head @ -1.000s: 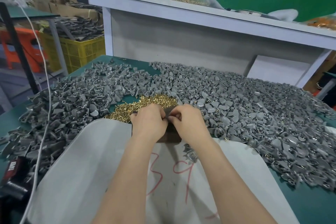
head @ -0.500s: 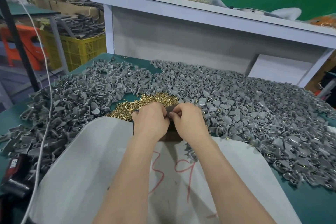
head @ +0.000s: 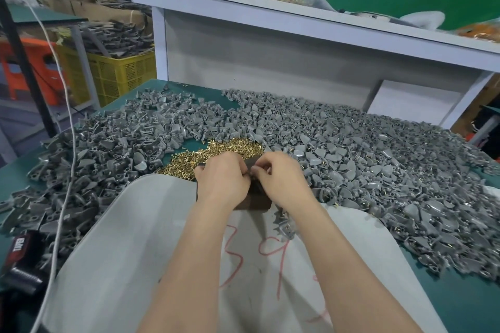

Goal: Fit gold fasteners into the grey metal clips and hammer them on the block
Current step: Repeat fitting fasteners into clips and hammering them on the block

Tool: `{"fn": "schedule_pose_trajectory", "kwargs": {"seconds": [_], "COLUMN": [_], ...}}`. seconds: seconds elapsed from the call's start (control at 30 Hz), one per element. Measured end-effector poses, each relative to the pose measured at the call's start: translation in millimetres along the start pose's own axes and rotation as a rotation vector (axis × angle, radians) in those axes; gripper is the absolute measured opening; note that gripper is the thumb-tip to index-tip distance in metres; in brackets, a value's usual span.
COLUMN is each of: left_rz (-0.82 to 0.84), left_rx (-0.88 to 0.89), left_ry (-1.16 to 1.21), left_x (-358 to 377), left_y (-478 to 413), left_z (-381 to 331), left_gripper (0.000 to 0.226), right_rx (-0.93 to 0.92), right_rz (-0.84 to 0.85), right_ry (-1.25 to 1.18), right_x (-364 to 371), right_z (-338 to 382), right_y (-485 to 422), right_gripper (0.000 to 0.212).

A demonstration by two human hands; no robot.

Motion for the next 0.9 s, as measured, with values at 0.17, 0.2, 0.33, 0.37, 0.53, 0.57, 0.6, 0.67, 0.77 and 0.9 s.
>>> {"fn": "schedule_pose_trajectory", "kwargs": {"seconds": [0.17,0.2,0.33,0.37,0.53,0.57,0.6,0.67,0.77,0.9], "left_rz": [0.001,0.006,0.01,0.009,0.026,0.024,0.023,0.027,0.023,-0.002], "left_rx": [-0.012,-0.01,-0.011,-0.012,-0.014,-0.013,-0.011,-0.01,0.001,0.012], "left_ry": [0.023,0.021,0.014,0.019,0.037,0.035,0.032,0.021,-0.009,-0.016], "left_x": [0.2,0.3,0.9,1.0,3.0,2.6,2.2,1.5,0.3,-0.4], "left_y": [0.2,-0.2,0.3,0.3,-0.4,-0.5,-0.4,-0.1,0.4,1.0], "left_z": [1.1,0.3,0.5,0.5,1.2,1.1,1.1,0.9,-0.6,-0.9], "left_gripper": [0.016,0.016,0.012,0.009,0.002,0.001,0.0,0.002,0.007,0.013], "right_rx": [0.257,0.278,0.236,0.231,0.231,0.236,0.242,0.253,0.282,0.291], "right_rz": [0.09,0.148,0.227,0.225,0.292,0.305,0.308,0.303,0.28,0.149], "right_ry": [0.243,0.284,0.315,0.326,0.295,0.305,0.321,0.358,0.297,0.071], "right_x": [-15.7,-11.3,0.6,1.1,3.8,4.3,4.5,5.2,2.7,-20.6], "right_z": [-56.9,-61.5,-49.3,-45.2,-38.9,-39.5,-39.8,-39.1,-38.9,-35.0], "right_y": [11.3,12.4,6.5,4.8,2.9,2.8,3.1,2.9,1.8,2.6], "right_gripper": [0.029,0.033,0.036,0.036,0.037,0.033,0.029,0.029,0.023,0.026]}}
Point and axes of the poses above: each hand's wrist, its own y-axis away from the middle knuckle, its own x-axis out of the palm, z = x × y, the point moved 7 cm from there along -y, towards the middle knuckle, and after that the axes turned 4 degrees about z, right-handed, at the moved point
